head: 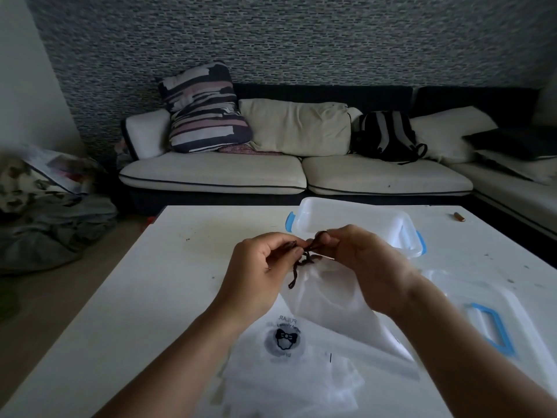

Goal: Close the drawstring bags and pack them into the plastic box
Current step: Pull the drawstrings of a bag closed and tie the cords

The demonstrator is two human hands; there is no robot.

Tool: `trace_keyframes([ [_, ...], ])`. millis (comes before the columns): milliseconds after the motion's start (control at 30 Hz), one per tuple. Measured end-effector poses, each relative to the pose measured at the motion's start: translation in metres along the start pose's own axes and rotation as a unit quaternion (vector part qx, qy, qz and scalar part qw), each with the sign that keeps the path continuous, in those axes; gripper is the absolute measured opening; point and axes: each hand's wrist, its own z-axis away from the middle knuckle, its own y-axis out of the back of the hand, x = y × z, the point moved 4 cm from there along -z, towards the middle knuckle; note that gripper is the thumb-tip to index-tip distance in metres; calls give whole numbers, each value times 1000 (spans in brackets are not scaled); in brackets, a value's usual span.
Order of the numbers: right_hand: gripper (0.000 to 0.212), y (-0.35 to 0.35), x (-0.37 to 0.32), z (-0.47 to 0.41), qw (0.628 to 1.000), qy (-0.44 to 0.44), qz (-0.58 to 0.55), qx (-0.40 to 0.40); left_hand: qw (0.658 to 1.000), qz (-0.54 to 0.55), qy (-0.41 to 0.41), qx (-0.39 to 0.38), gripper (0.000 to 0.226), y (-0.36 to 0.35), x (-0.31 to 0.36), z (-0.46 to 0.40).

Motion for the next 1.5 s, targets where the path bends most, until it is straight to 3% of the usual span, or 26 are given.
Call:
trace_keyframes([
  [133, 34, -2, 5, -2, 998, -28, -47, 24, 999, -28, -27, 15, 14, 1, 6, 1],
  [333, 39, 0, 7, -25, 998, 20, 17, 60, 994, -69, -78, 33, 13, 2, 12, 1],
  [433, 30, -4, 8, -21, 999, 9, -5, 32, 995, -59, -77, 33, 13, 4, 11, 2],
  [533, 26, -10, 10, -10, 999, -22, 5, -48, 996, -47, -72, 21, 15, 6, 11, 3],
  [567, 19, -11, 9, -7, 998, -16, 27, -53, 996, -45, -73, 16, 15, 6, 12, 3],
  [667, 28, -8, 7, -12, 997, 7, 62, -37, 996, -50, -72, 4, 16, 6, 10, 4],
  [867, 26, -10, 3, -13, 993, 51, 96, -35, 999, -30, -30, -13, 13, 4, 3, 3],
  [1033, 14, -3, -4, -12, 962, 131, 238, -8, 991, 75, 90, -69, 12, 1, -7, -1],
  [1133, 29, -1, -6, -8, 932, 143, 332, -21, 979, 118, 152, -73, 16, 0, -11, 0],
  [1200, 34, -2, -7, -6, 912, 161, 378, -15, 976, 120, 165, -82, 15, -2, -14, 1],
  [1400, 9, -3, -7, -4, 878, 194, 435, 34, 978, 113, 155, -76, 11, -1, -12, -1],
  [1500, 8, -5, -7, -3, 868, 200, 452, 42, 972, 142, 180, -47, 27, 1, -14, -1],
])
